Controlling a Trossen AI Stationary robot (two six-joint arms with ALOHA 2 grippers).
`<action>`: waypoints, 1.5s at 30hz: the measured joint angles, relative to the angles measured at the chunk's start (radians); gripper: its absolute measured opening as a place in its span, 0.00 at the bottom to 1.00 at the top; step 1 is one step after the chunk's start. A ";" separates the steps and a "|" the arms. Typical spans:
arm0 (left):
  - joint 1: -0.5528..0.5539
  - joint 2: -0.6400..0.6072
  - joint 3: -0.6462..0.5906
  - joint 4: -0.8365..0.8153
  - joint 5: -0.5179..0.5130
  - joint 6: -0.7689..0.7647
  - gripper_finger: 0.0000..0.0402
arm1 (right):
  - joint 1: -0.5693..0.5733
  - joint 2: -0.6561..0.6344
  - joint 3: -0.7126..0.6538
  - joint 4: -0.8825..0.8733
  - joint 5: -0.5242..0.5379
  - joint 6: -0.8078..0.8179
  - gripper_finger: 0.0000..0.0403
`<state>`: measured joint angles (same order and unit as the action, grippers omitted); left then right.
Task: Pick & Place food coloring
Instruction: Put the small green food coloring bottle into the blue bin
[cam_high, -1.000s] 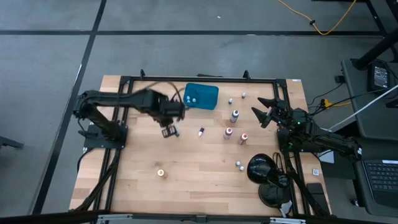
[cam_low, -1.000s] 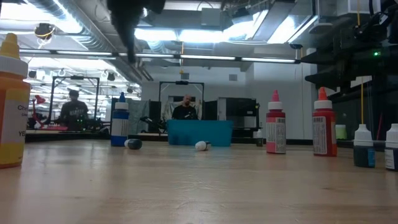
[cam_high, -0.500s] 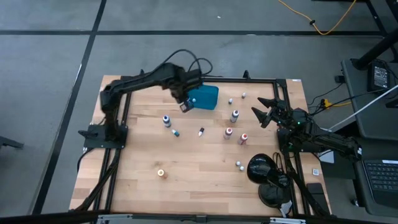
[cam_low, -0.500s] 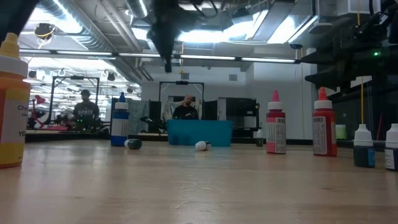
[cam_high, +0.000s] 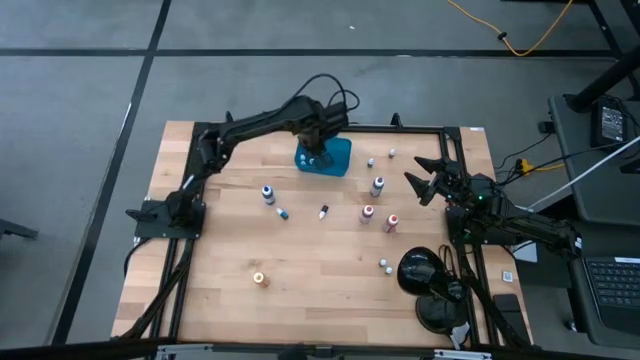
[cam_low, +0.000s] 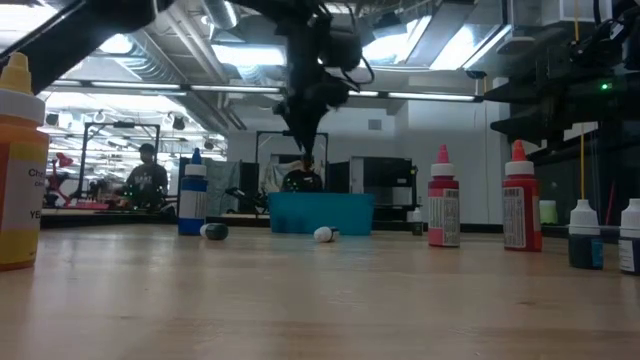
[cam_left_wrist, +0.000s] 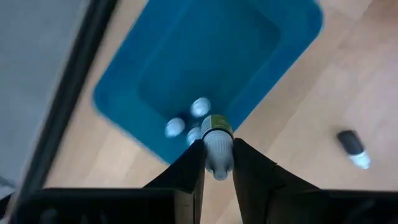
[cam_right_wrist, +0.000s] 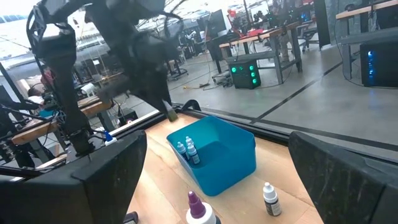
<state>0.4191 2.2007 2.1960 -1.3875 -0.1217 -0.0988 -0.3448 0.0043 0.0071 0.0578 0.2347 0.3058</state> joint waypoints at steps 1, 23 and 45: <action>0.003 0.012 0.000 0.017 0.021 0.006 0.15 | 0.000 0.000 0.000 0.000 0.000 0.000 0.97; 0.015 0.183 -0.021 0.083 0.070 0.069 0.15 | 0.000 0.000 0.000 0.000 0.000 0.000 0.97; 0.044 0.183 -0.034 0.064 0.034 0.076 0.15 | 0.000 0.000 0.000 0.000 0.000 0.000 0.97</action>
<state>0.4629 2.3837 2.1624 -1.3232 -0.0875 -0.0223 -0.3449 0.0042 0.0071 0.0578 0.2348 0.3058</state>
